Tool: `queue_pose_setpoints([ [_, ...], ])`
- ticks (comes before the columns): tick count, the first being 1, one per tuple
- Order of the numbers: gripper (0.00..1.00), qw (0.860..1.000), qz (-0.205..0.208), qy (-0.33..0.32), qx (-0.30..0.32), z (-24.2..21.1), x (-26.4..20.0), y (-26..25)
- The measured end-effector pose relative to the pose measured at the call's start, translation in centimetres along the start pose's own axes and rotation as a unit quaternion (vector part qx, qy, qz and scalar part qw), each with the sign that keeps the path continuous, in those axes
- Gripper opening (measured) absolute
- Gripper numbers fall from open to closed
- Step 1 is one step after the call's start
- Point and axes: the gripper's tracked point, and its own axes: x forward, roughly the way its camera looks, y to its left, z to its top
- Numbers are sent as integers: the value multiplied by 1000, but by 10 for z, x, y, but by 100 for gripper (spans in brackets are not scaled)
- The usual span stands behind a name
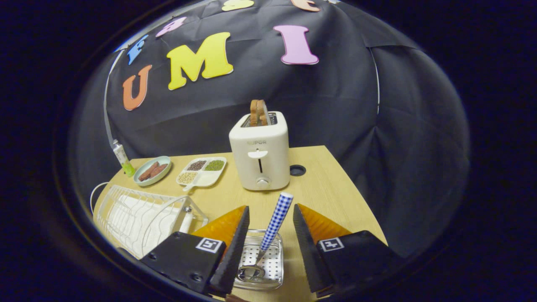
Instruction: Take the plate from the dish rack, then take the spoon from the basket and place it into the plate.
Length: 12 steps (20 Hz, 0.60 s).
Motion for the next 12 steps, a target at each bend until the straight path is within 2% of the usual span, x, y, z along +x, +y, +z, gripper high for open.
queue_pose_setpoints([
  [2,49,1000,-1,-6,10,2,-5,1],
  [3,25,1000,10,-8,14,1,-5,5],
  [7,18,1000,4,-18,0,11,-19,15],
  [12,18,998,-19,-55,-21,30,-53,16],
])
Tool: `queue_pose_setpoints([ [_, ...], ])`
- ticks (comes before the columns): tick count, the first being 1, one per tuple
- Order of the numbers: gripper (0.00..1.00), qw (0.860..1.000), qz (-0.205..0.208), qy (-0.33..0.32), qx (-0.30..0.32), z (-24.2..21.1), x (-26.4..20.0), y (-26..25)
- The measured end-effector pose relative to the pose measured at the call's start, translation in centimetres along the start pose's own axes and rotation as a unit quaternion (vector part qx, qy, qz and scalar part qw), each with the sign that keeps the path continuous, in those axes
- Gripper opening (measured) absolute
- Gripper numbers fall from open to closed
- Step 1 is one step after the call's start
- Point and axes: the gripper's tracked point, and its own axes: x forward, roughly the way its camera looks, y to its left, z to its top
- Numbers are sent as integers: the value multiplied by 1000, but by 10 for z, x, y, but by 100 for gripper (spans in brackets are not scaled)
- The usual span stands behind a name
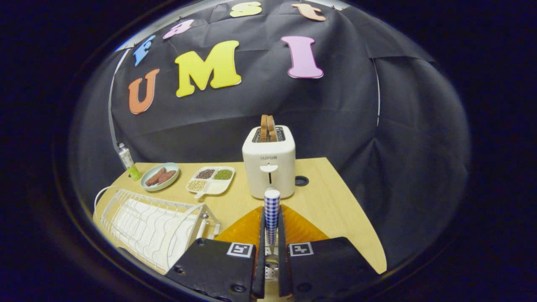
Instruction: Take the plate from the dish rack, then take the spoon from the basket and place it into the plate.
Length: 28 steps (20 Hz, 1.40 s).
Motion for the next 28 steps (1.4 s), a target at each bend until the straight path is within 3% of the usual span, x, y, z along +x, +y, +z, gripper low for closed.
queue_pose_setpoints([
  [8,18,997,-34,-67,-34,37,-93,12],
  [13,18,994,-31,-100,-35,36,-174,55],
  [20,18,994,-4,-100,-40,-27,-247,153],
  [28,18,996,68,-34,-45,-137,-257,281],
])
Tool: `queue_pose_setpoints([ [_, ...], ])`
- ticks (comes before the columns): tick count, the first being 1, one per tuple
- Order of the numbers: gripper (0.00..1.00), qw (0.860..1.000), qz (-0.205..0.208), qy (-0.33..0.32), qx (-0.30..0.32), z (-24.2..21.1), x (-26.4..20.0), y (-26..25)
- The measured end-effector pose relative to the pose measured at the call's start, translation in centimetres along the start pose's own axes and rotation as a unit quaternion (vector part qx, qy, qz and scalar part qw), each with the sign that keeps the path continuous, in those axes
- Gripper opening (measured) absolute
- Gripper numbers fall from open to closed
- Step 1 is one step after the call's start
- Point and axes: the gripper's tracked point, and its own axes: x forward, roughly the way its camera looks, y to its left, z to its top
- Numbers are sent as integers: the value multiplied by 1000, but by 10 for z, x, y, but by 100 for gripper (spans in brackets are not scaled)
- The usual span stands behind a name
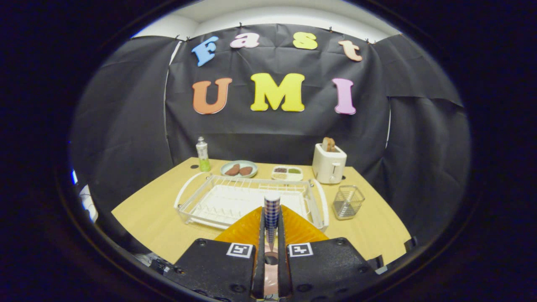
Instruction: Take the plate from the dish rack, then take the spoon from the basket and place it into the plate.
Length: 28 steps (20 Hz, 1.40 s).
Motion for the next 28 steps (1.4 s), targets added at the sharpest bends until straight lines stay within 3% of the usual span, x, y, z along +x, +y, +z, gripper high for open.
queue_pose_setpoints([
  [2,18,1000,18,17,12,-21,7,25],
  [7,18,998,21,52,20,-62,28,57],
  [12,19,999,12,49,-7,-68,31,58],
  [20,21,999,-9,32,-1,-68,12,26],
  [23,29,1000,-9,28,-1,-67,-3,8],
  [25,43,1000,-8,22,-2,-58,-16,-3],
  [26,44,1000,-11,18,-2,-53,-22,-12],
  [28,59,1000,-17,10,-4,-41,-36,-22],
])
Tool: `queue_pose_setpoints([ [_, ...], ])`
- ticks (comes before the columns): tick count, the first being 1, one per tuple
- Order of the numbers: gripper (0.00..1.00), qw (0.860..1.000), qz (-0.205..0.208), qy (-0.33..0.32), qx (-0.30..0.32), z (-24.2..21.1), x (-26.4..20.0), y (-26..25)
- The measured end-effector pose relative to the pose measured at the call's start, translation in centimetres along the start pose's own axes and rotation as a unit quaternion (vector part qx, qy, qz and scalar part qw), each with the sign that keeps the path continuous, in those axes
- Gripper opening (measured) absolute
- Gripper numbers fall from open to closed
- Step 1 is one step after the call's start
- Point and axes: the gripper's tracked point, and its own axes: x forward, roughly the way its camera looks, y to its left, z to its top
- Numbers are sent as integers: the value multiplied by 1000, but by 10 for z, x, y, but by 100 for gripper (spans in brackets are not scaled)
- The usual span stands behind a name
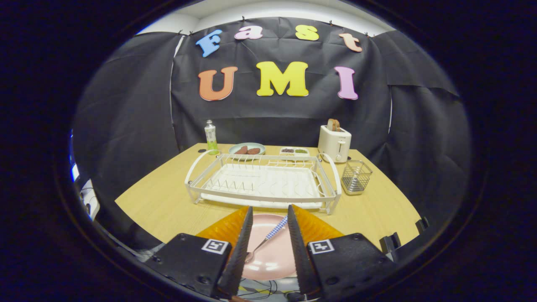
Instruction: Take the plate from the dish rack, then take the spoon from the basket and place it into the plate.
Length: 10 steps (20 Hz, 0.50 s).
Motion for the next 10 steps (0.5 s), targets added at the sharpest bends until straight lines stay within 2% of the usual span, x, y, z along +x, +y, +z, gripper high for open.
queue_pose_setpoints([
  [1,67,1000,-4,-8,0,9,-8,-6],
  [6,78,999,-18,-48,10,60,-44,-24],
  [9,100,997,-32,-75,10,96,-69,-35],
  [10,100,996,-34,-84,14,108,-75,-38],
])
